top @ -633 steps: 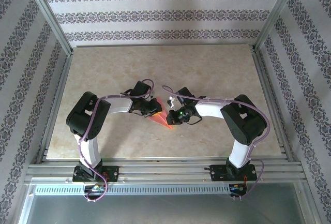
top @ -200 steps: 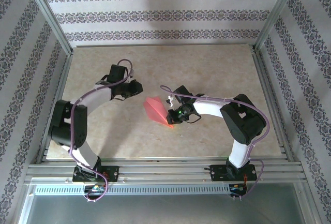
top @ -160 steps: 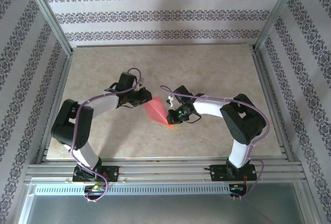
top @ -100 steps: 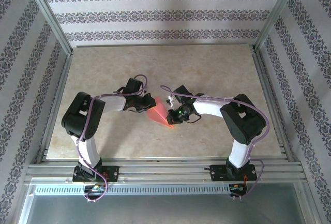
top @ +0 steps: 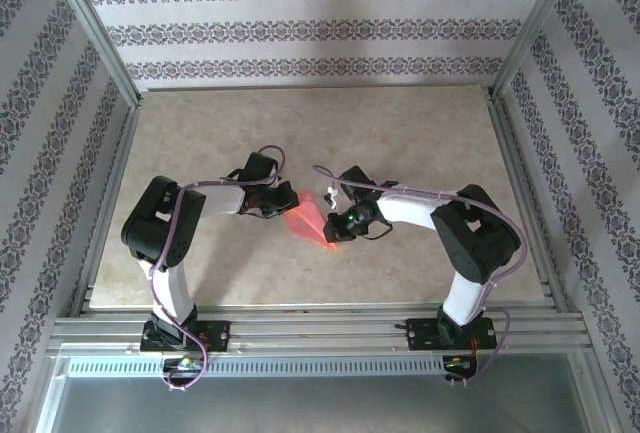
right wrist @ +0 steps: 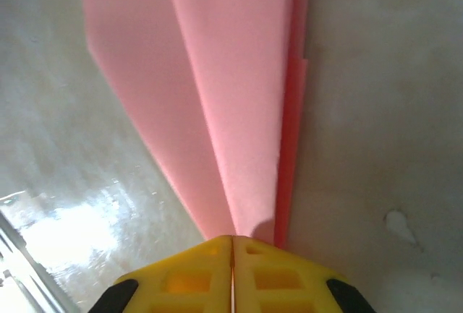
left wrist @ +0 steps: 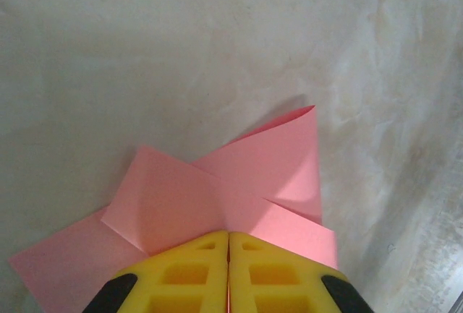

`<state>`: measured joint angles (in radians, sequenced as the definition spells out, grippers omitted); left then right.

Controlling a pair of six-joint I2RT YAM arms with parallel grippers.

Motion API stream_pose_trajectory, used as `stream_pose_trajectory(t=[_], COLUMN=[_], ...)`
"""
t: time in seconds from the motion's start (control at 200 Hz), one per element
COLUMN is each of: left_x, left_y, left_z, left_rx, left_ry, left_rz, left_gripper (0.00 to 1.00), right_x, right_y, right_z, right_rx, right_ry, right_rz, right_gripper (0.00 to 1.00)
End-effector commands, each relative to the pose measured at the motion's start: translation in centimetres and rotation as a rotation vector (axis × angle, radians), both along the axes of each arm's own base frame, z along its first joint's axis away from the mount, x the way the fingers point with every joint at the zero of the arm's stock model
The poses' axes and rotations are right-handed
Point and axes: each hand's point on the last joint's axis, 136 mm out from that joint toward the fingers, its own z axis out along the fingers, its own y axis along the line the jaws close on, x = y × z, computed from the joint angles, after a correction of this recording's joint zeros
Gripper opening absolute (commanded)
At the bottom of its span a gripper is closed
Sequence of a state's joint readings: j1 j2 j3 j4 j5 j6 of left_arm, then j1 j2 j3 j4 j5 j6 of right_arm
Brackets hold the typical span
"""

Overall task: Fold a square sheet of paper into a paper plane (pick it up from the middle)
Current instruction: Fourth fold the wing at the center of the table.

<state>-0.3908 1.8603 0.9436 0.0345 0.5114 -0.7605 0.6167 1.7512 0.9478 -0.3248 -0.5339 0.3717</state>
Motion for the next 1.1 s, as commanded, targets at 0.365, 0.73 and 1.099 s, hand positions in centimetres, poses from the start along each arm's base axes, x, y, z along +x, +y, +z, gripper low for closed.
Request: stream_pose_trajectory(t=[0.365, 0.73, 1.099], left_x=[-1.4, -2.0, -2.6], left_y=[1.2, 2.0, 2.9], left_z=[-2.8, -3.7, -4.8], left_rx=[0.077, 0.127, 0.18], left_ry=[0.056, 0.088, 0.125], left_rz=[-0.007, -0.004, 0.004], left_gripper=[0.09, 0.08, 0.07], right_x=[4.3, 4.4, 1.1], right_y=[4.9, 4.4, 2.4], right_z=[2.0, -2.0, -3.5], right_rx=[0.021, -0.051, 0.024], right_ry=[-0.083, -0.018, 0.07], right_rz=[-0.057, -0.089, -0.089], right_gripper=[0.03, 0.0, 0.0])
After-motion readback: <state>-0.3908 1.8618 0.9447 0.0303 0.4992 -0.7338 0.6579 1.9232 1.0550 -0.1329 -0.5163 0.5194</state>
